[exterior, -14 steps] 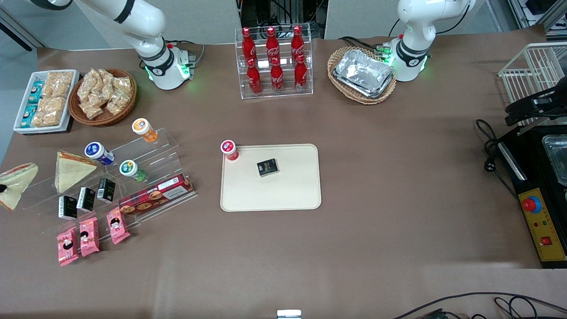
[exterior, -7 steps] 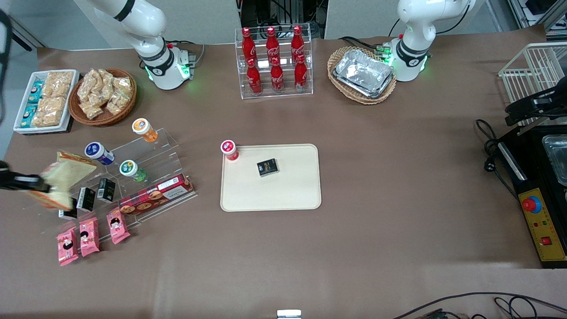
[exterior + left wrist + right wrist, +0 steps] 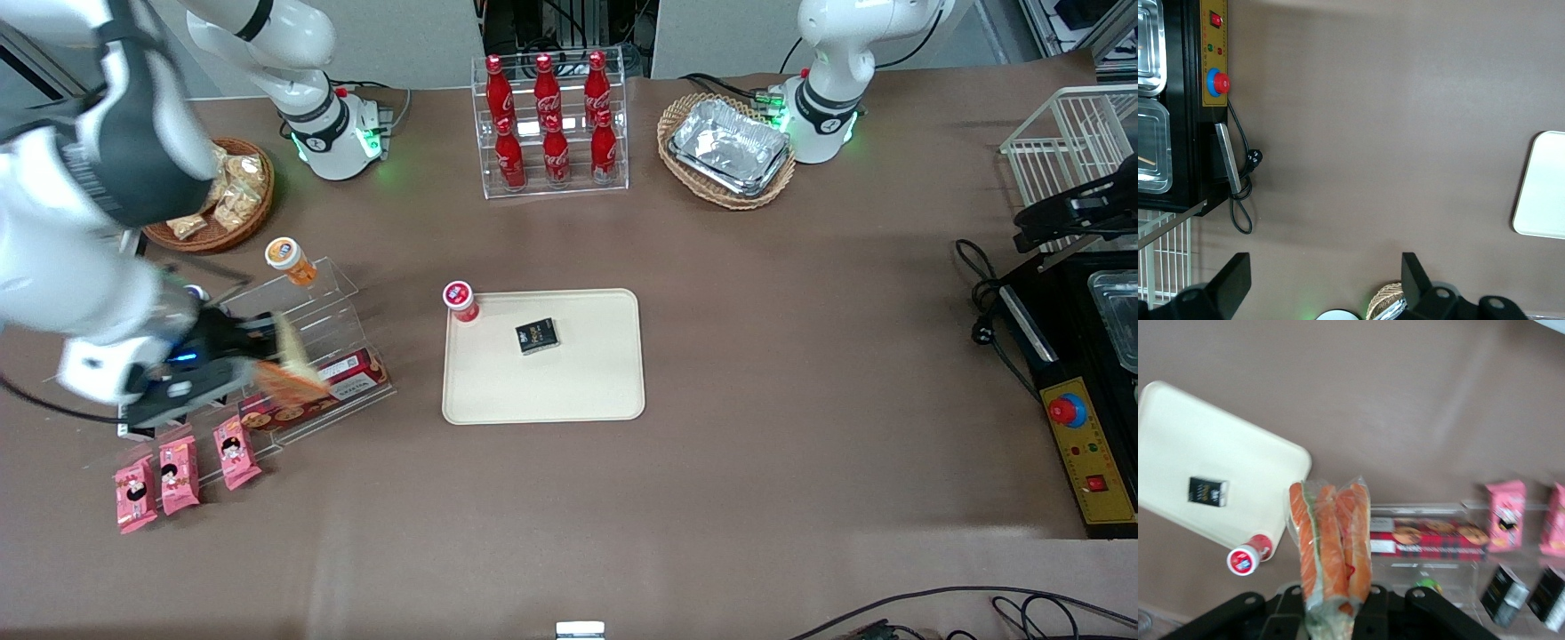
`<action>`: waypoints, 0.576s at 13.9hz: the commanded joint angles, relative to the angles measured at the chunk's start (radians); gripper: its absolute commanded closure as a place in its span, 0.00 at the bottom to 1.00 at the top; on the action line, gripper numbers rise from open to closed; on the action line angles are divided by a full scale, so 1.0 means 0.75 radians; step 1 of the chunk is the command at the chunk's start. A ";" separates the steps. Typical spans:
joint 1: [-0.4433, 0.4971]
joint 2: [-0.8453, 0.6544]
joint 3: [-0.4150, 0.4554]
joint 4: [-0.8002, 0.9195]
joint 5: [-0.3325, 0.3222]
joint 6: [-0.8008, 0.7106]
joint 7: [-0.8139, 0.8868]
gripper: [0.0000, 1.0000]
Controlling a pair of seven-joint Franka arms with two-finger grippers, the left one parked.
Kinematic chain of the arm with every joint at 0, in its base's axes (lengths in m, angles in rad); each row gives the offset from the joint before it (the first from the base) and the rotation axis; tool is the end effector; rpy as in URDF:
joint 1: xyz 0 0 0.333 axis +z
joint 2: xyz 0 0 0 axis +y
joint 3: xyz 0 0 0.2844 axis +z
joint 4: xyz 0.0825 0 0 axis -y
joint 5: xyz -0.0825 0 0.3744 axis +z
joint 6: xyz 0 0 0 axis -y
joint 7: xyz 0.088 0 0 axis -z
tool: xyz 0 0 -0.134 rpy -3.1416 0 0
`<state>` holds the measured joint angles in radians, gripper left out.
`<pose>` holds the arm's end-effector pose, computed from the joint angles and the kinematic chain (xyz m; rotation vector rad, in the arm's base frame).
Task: Place sandwich on tray
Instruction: 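Lift the sandwich out of the rack with the right gripper, then carry the sandwich over the cream tray and lower it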
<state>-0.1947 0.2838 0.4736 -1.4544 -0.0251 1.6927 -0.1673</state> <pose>0.6039 0.1394 0.4810 -2.9678 -0.6544 0.0309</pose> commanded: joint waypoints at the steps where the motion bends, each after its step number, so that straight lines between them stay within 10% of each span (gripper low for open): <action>1: 0.177 0.061 0.003 0.025 -0.028 0.028 -0.183 0.92; 8: 0.458 0.223 0.003 0.013 -0.128 0.209 -0.415 0.91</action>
<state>0.1146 0.3899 0.4750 -1.4616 -0.0784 1.7823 -0.3934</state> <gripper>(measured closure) 0.815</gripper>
